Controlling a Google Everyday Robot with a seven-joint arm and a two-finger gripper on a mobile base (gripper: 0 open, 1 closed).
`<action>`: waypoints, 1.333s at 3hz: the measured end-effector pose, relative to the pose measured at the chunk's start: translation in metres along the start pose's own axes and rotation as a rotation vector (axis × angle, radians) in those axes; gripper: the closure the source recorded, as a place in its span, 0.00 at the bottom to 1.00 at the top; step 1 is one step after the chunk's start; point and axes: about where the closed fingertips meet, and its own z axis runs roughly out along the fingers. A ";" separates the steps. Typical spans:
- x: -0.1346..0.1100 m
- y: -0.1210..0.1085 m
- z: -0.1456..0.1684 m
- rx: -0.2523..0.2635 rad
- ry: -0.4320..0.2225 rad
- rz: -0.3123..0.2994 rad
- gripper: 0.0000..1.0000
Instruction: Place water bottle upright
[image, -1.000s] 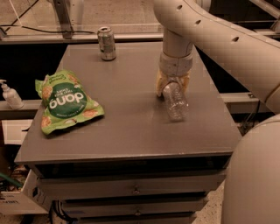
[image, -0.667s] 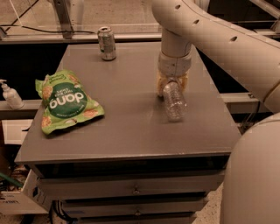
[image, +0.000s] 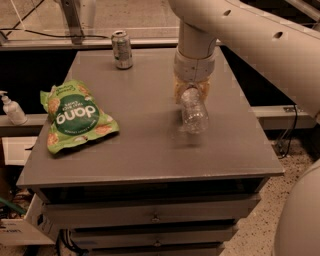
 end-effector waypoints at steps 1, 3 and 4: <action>0.000 0.000 0.000 0.000 0.000 0.000 1.00; 0.009 -0.026 -0.017 0.111 0.090 -0.174 1.00; 0.015 -0.038 -0.034 0.177 0.157 -0.339 1.00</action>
Offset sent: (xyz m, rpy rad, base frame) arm 0.0002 0.0160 0.0092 0.1025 -0.0538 0.1247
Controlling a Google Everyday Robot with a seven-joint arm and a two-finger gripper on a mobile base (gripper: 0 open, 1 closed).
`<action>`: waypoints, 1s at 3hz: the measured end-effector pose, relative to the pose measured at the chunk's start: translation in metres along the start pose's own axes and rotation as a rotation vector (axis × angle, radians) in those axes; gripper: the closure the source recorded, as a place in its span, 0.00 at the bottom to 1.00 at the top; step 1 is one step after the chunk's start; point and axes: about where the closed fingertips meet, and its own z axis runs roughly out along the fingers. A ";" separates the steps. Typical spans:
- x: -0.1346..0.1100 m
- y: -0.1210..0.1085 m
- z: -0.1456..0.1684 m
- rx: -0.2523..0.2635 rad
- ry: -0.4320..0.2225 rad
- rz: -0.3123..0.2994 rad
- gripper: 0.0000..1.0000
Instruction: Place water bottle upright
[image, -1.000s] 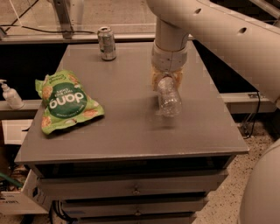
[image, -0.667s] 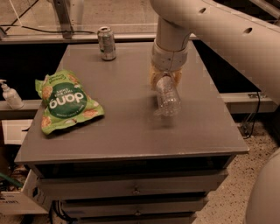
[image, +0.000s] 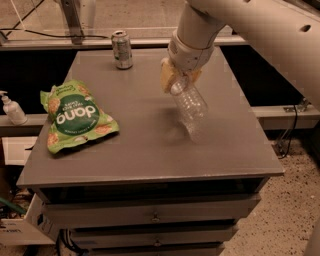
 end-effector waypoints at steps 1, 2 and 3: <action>0.006 -0.005 -0.013 0.077 0.062 -0.143 1.00; 0.009 0.002 -0.022 0.200 0.129 -0.257 1.00; 0.010 0.006 -0.026 0.333 0.198 -0.377 1.00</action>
Offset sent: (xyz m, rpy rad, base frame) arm 0.0018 -0.0202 0.0388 0.2954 -0.1867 0.5569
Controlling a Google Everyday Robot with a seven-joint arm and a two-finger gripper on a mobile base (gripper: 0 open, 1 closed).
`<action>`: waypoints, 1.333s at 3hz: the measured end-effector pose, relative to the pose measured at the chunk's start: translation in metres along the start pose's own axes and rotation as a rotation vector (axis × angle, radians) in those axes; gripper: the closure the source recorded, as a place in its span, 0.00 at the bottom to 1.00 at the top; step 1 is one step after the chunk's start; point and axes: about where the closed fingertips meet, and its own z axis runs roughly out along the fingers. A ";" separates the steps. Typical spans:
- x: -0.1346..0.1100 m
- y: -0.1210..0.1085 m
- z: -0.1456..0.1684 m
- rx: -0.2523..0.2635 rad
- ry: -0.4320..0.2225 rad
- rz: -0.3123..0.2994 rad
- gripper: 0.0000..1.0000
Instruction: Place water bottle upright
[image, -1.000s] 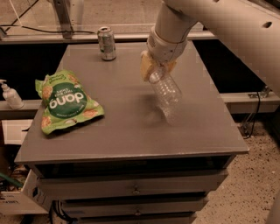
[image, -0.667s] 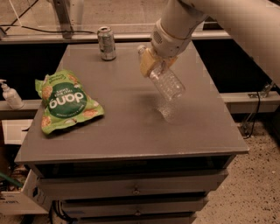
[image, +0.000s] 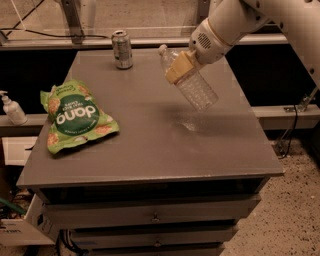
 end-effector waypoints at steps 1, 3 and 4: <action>-0.005 -0.008 -0.008 0.197 0.119 -0.122 1.00; -0.007 -0.012 -0.014 0.263 0.162 -0.158 1.00; -0.004 -0.009 -0.014 0.286 0.209 -0.168 1.00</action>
Offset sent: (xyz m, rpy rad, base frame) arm -0.0096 -0.0019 0.0058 0.1761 -0.0308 0.1615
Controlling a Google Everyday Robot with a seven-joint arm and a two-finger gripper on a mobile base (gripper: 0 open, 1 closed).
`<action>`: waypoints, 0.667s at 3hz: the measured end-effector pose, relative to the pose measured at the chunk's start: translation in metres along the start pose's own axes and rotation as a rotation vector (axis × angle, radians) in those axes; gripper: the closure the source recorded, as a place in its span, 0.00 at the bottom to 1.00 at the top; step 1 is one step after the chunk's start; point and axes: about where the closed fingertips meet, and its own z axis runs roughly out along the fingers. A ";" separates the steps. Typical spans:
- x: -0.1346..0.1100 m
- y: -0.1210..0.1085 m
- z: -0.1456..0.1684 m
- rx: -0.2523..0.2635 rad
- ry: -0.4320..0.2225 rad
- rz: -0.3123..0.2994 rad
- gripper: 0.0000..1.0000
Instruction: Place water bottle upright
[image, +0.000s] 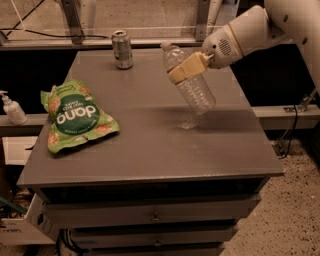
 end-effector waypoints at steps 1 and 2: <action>0.008 0.006 0.013 0.078 0.139 -0.048 1.00; 0.010 0.005 0.016 0.090 0.151 -0.058 1.00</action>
Offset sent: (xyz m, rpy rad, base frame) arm 0.0092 0.0114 -0.0031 0.1428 -0.0424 0.0340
